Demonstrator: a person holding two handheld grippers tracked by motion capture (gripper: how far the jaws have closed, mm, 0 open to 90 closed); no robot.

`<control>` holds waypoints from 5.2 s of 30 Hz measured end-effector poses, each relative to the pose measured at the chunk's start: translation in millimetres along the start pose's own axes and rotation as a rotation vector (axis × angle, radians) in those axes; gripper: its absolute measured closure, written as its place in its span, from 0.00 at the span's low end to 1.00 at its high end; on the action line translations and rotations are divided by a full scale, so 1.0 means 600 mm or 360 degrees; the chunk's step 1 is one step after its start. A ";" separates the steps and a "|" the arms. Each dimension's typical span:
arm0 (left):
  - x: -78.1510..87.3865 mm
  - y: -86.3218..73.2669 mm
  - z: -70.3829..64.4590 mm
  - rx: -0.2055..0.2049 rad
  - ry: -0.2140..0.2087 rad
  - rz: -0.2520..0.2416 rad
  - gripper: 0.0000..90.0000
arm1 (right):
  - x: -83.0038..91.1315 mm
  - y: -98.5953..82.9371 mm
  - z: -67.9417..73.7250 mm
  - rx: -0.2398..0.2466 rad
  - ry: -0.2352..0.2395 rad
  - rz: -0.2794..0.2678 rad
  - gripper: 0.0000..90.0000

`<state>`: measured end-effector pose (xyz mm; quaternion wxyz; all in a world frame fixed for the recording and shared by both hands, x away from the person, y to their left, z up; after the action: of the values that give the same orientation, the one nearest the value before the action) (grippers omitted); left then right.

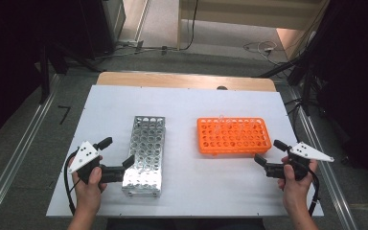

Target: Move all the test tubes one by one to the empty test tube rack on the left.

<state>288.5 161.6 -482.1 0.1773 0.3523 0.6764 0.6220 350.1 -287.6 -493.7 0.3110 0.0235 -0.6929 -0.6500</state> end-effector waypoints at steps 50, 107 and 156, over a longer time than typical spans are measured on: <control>-0.008 0.004 -0.008 0.0018 -0.0053 -0.0003 0.00 | -0.152 0.017 -0.026 0.0054 -0.0259 0.0283 0.75; -0.009 0.037 -0.037 -0.0021 -0.0090 -0.0026 0.00 | -0.036 0.090 0.075 0.0133 0.0039 0.0145 0.82; -0.134 0.118 -0.140 -0.0115 -0.0347 0.0019 0.00 | -0.035 0.075 0.241 0.0316 0.0408 0.0217 0.82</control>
<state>304.8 43.8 -416.0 0.2587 0.4153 0.6282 0.6050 317.1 -143.0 -455.5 0.4364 0.0899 -0.7084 -0.5474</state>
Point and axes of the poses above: each handheld gripper's, and its own axes: x roughly backward along the jaws, y roughly out of its top, z roughly to its left, the point moved 9 cm from there along -x, roughly forward along the jaws, and after that the axes turned 11 degrees about -y, right-handed, at the moved point
